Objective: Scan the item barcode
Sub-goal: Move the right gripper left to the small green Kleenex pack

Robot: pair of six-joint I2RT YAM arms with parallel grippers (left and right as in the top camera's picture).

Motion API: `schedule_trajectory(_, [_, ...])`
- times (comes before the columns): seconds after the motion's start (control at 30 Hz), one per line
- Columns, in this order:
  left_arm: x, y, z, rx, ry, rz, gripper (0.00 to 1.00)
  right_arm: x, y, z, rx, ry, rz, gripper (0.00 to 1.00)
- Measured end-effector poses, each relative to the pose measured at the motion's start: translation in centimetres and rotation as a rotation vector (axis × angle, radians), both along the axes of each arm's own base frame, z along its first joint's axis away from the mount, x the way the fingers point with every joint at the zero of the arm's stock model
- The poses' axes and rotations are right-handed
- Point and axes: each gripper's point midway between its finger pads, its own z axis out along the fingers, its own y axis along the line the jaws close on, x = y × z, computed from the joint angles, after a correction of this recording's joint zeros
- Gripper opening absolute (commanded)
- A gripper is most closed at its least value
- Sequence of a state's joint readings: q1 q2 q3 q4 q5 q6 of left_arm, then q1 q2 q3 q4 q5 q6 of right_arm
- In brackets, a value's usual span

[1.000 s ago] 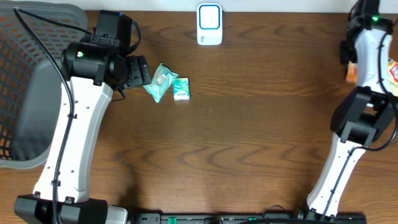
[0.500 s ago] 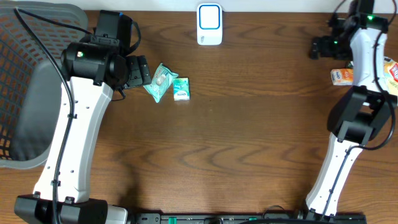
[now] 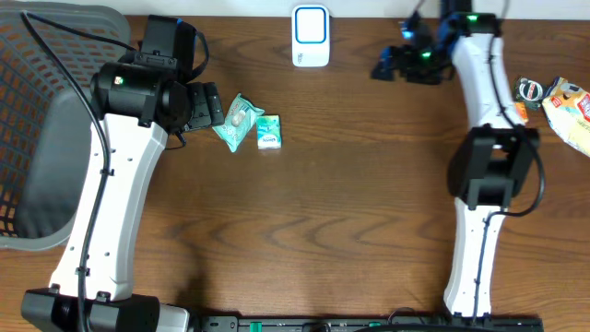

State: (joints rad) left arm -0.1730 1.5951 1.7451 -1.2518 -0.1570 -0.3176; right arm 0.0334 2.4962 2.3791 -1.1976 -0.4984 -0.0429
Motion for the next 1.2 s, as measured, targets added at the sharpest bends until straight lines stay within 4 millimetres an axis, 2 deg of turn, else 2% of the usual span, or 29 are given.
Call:
schedule_trajectory(0.17, [0.0,0.0,0.0,0.000,0.000,0.000,0.98,-1.7,6.2,0.0,0.001,0.012,0.110,0.99])
schedule_trajectory(0.47, [0.0,0.0,0.0,0.000,0.000,0.000,0.98,-5.0,14.3,-0.3,-0.037,0.005,0.271,0.99])
schedule_trajectory(0.93, [0.0,0.0,0.0,0.000,0.000,0.000,0.98,-9.4,22.0,-0.9,-0.129,-0.036,0.436,0.99])
schedule_trajectory(1.07, [0.0,0.0,0.0,0.000,0.000,0.000,0.98,-10.3,23.5,-0.9,-0.126,-0.038,0.456,0.99])
schedule_trajectory(1.2, [0.0,0.0,0.0,0.000,0.000,0.000,0.98,-10.4,24.4,-0.8,-0.120,-0.052,0.457,0.99])
